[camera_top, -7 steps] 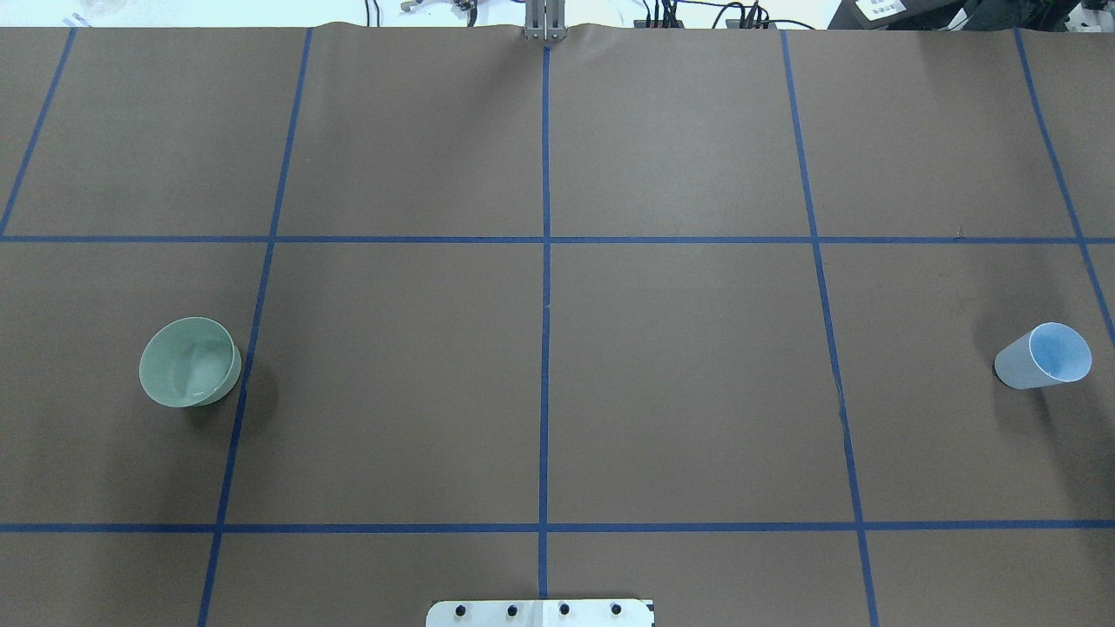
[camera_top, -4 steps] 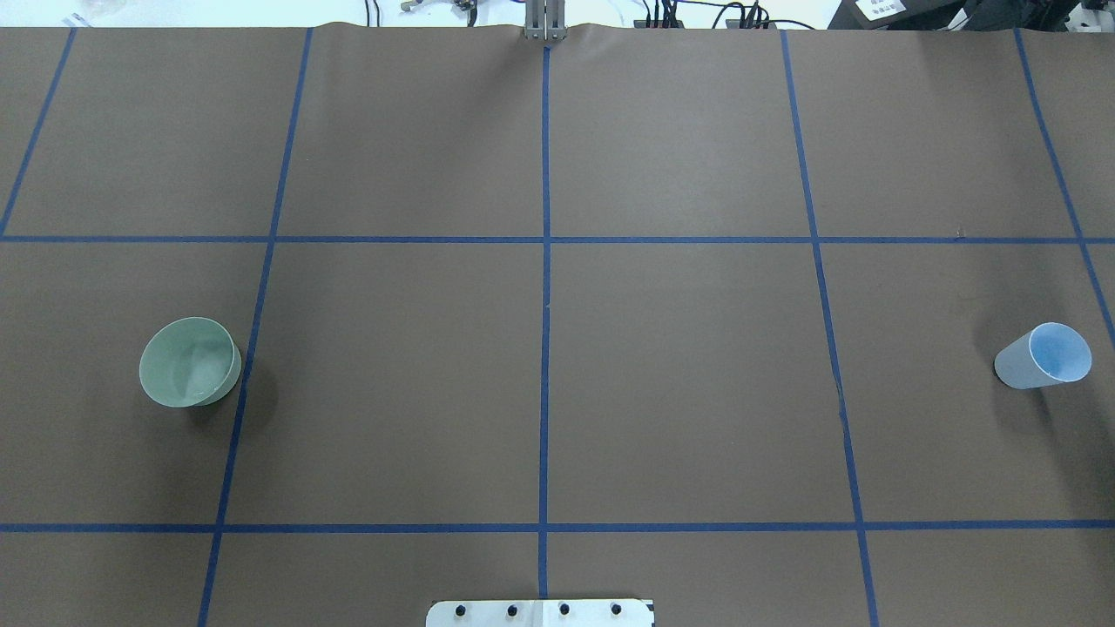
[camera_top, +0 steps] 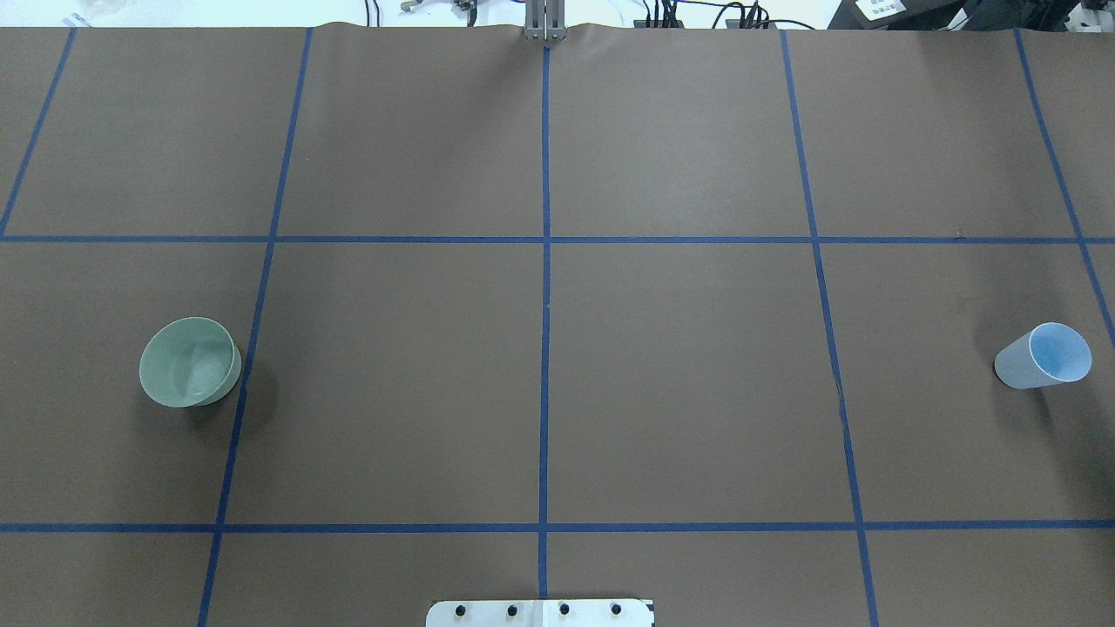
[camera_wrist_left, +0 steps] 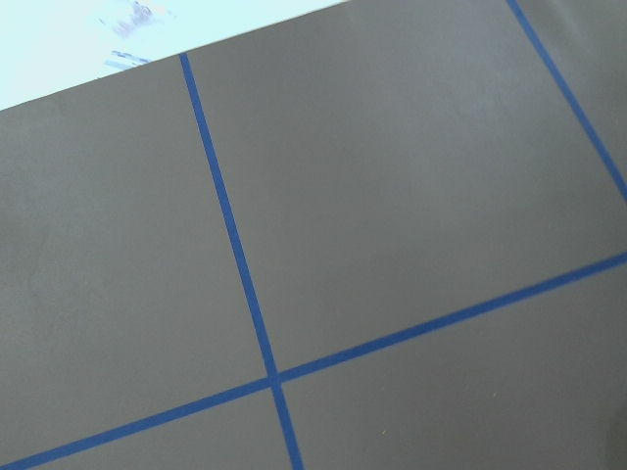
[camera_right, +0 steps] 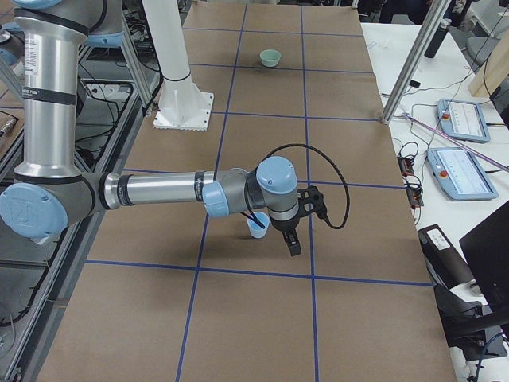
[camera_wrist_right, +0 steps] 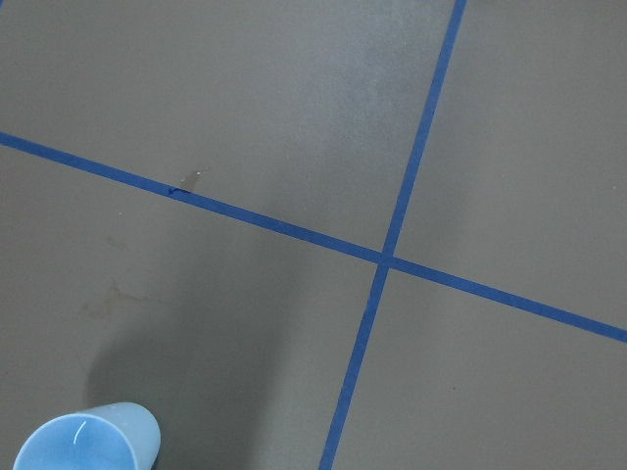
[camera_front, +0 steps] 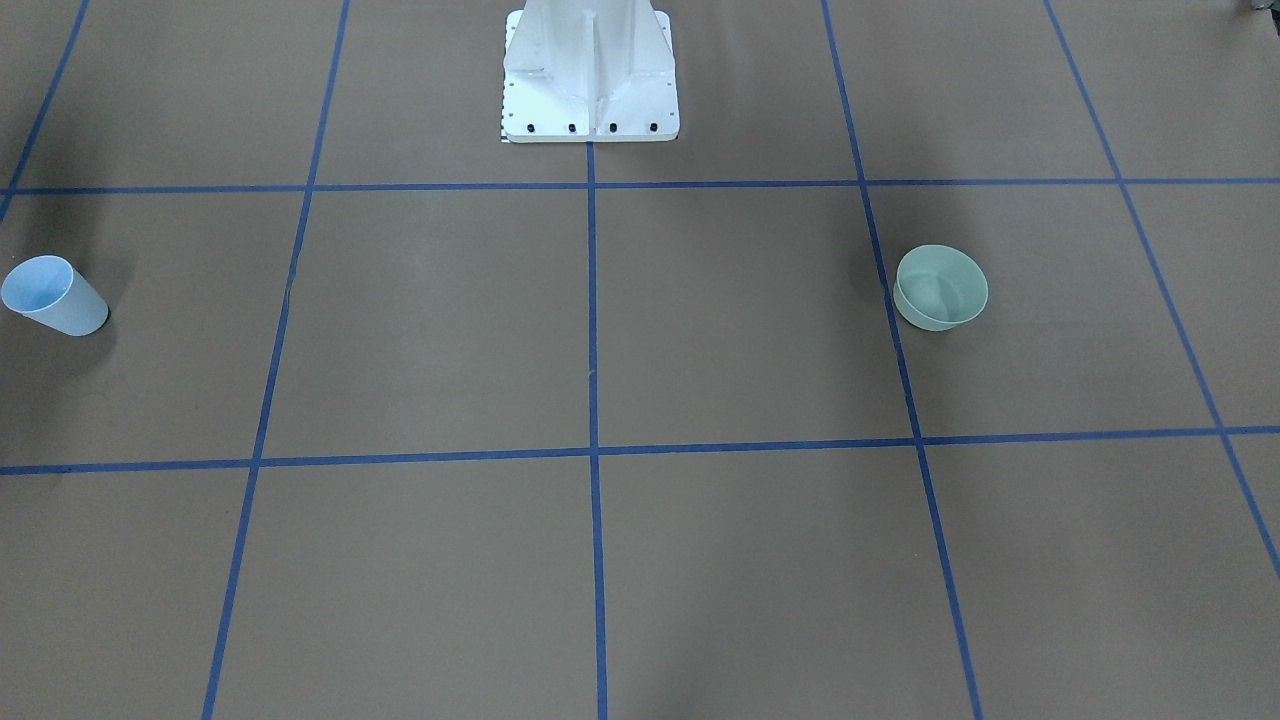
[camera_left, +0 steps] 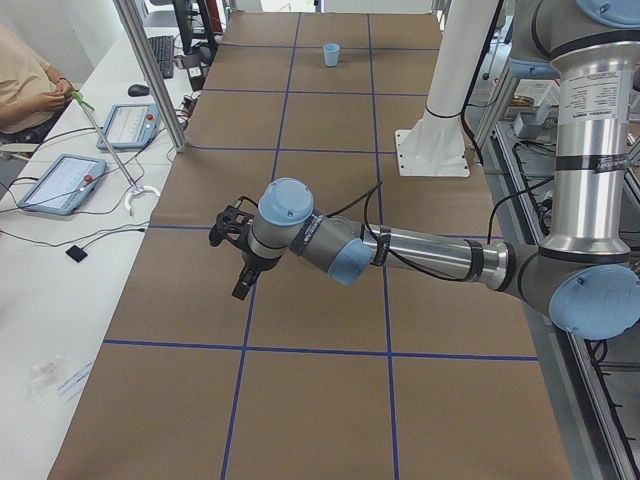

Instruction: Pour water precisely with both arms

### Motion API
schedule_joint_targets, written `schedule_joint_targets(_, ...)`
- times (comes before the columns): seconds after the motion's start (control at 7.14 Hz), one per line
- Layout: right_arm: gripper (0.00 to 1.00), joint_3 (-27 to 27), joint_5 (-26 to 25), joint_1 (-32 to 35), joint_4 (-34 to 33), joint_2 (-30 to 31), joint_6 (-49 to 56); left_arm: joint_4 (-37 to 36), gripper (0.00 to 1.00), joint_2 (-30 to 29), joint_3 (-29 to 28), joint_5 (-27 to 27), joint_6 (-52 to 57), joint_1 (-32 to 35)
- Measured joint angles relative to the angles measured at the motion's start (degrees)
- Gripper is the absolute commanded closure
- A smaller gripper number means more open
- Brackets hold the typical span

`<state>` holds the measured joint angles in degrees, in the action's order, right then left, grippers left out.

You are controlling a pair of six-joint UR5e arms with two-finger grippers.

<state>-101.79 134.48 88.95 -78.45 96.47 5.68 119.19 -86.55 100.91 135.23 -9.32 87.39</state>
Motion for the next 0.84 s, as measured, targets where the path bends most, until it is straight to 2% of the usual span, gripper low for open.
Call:
schedule_joint_targets(0.14,0.0,0.03,0.22,0.0,0.62,0.07,-0.14,2.68,0.0,1.06,0.1,0.02,-2.36,-2.93)
schedule_joint_targets(0.56,0.0,0.09,0.38,0.0,0.95,0.33,-0.48,11.34,0.0,4.3,0.28,-1.6,-20.14,-13.56)
schedule_joint_targets(0.84,0.0,0.1,0.3,-0.03,0.99,0.7,-0.48,15.22,0.0,5.62,0.33,-7.41,-28.72,-22.62)
